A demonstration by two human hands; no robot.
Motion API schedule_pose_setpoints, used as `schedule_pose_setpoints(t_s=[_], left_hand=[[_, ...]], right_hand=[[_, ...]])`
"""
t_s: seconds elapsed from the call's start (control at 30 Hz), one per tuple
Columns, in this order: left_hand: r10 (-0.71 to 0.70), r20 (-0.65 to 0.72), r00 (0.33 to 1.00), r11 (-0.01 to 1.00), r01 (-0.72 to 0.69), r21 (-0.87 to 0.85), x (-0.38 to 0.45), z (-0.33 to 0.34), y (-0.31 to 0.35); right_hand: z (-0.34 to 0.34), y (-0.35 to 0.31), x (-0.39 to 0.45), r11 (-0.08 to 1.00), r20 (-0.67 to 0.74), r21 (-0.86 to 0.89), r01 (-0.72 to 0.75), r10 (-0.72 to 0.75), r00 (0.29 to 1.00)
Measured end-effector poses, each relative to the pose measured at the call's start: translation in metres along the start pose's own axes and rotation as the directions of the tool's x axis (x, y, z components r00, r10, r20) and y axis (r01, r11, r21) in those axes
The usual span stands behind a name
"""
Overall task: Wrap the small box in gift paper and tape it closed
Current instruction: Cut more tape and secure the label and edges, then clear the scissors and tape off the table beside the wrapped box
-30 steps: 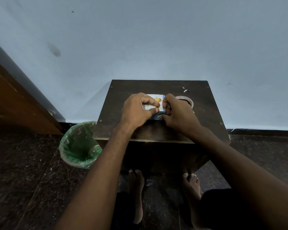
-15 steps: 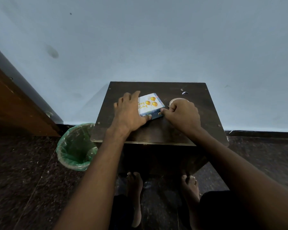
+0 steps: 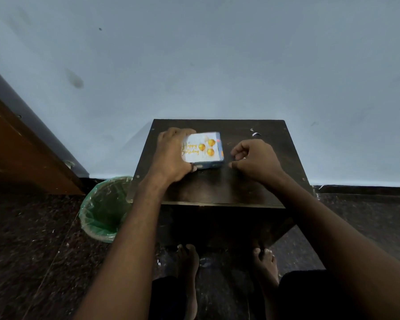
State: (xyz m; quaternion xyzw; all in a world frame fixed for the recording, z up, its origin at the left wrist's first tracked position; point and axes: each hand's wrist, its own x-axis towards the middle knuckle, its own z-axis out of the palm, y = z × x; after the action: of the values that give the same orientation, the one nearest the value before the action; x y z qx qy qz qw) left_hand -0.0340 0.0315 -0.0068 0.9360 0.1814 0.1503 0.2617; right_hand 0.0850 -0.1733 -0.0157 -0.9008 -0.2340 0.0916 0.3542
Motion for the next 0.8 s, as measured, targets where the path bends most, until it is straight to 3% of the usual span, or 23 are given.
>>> schedule_pose_setpoints(t_s=[0.13,0.23,0.33,0.5,0.67,0.8], left_hand=[[-0.040,0.158,0.987,0.999,0.037,0.026,0.002,0.000,-0.001],[-0.075,0.190,0.979,0.992,0.054,0.115,0.004,0.001,0.001],[-0.093,0.211,0.973,0.979,0.050,0.200,0.007,0.005,0.008],[-0.024,0.158,0.987,0.984,-0.005,0.178,0.007,0.014,0.034],[0.076,0.023,0.997,0.992,-0.078,0.100,0.010,0.028,0.056],[0.124,-0.064,0.990,0.979,-0.111,0.173,0.010,0.042,0.079]], right_hand=[[-0.005,0.012,0.003,0.986,-0.130,-0.164,0.008,-0.030,0.991],[-0.005,0.018,0.004,0.951,-0.059,-0.305,0.042,-0.063,0.996],[-0.002,0.021,0.005,0.942,-0.044,-0.335,0.009,-0.025,0.999],[-0.007,0.016,0.004,0.961,-0.101,-0.275,-0.016,-0.013,0.995],[-0.025,0.022,0.009,0.975,-0.228,-0.219,-0.035,-0.016,0.974],[-0.037,0.036,0.013,0.973,-0.232,-0.204,-0.106,0.057,0.971]])
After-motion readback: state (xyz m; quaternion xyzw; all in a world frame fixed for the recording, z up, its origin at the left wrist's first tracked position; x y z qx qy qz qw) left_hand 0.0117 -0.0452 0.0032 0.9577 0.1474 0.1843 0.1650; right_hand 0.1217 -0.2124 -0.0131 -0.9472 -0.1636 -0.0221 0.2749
